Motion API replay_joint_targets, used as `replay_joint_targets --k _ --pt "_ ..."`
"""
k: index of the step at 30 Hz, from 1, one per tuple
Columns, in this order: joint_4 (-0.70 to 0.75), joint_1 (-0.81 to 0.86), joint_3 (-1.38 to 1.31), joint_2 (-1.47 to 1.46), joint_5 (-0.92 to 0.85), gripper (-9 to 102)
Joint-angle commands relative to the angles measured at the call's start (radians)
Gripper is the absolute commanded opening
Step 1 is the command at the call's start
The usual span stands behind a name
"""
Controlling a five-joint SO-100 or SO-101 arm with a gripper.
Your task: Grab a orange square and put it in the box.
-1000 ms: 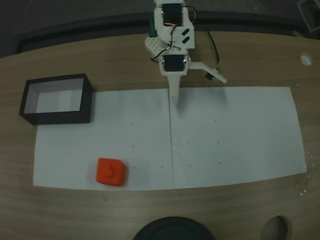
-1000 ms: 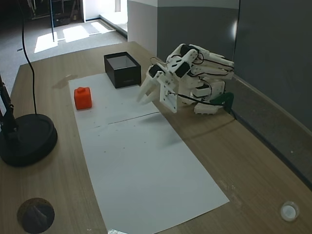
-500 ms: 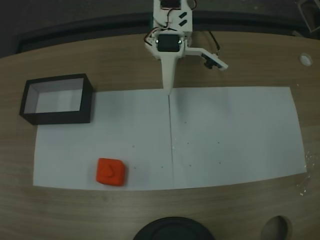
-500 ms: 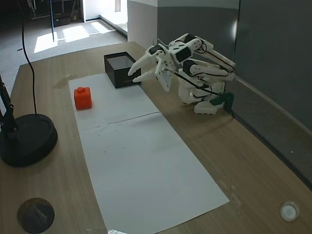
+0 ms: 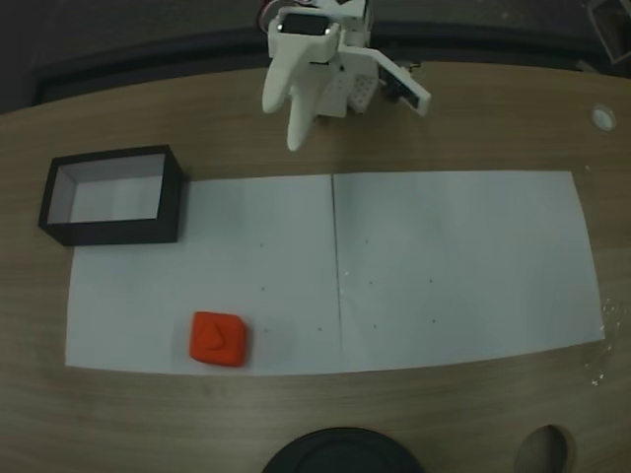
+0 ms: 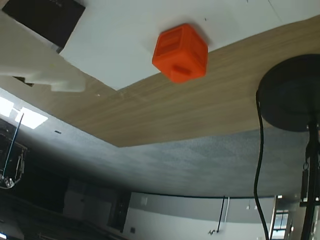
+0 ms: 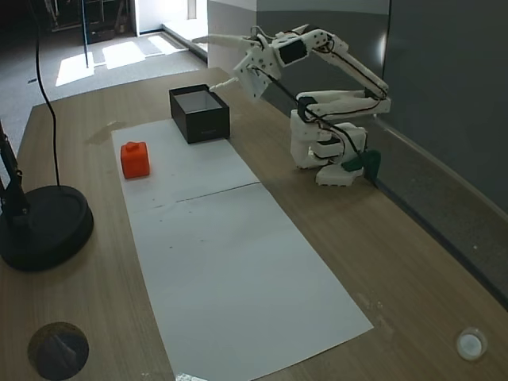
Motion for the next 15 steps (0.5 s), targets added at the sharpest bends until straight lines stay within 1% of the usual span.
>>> replay_joint_targets --k 1,4,9,15 --pt "0.017 0.005 -0.209 -0.215 -0.006 40" --pt "0.109 0.000 -0.423 -0.500 -0.009 40" --pt "0.365 0.008 -0.848 -0.948 -0.103 40" --pt "0.623 0.055 -1.304 -1.330 -0.140 40"
